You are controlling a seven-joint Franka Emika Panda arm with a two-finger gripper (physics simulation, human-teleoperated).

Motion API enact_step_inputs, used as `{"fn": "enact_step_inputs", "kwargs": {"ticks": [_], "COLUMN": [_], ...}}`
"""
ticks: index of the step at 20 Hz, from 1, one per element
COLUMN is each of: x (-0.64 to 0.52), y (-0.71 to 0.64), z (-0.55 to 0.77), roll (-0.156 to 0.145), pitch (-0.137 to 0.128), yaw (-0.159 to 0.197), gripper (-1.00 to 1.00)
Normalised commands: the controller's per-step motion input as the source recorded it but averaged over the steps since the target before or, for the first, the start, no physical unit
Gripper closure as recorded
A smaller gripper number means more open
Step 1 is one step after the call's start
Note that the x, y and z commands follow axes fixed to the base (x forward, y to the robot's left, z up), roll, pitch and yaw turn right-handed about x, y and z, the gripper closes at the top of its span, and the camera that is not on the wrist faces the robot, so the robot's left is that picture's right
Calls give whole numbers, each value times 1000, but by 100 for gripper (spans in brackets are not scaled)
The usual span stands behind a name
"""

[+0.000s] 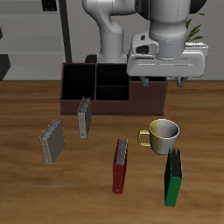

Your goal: Place the green book into the back desk caddy's right compartment

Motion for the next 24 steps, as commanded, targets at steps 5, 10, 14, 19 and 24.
{"fn": "enact_step_inputs", "kwargs": {"ticks": [5,10,14,19,24], "x": [277,334,297,363,298], "y": [189,7,-102,-68,49], "z": [5,56,-57,-224,-145], "roll": [-12,-28,-26,1,12], "pitch": [-19,-23,1,6,-19], "yaw": [15,-8,-8,-1,7], "gripper": [-100,-100,-100,-100,-100]}}
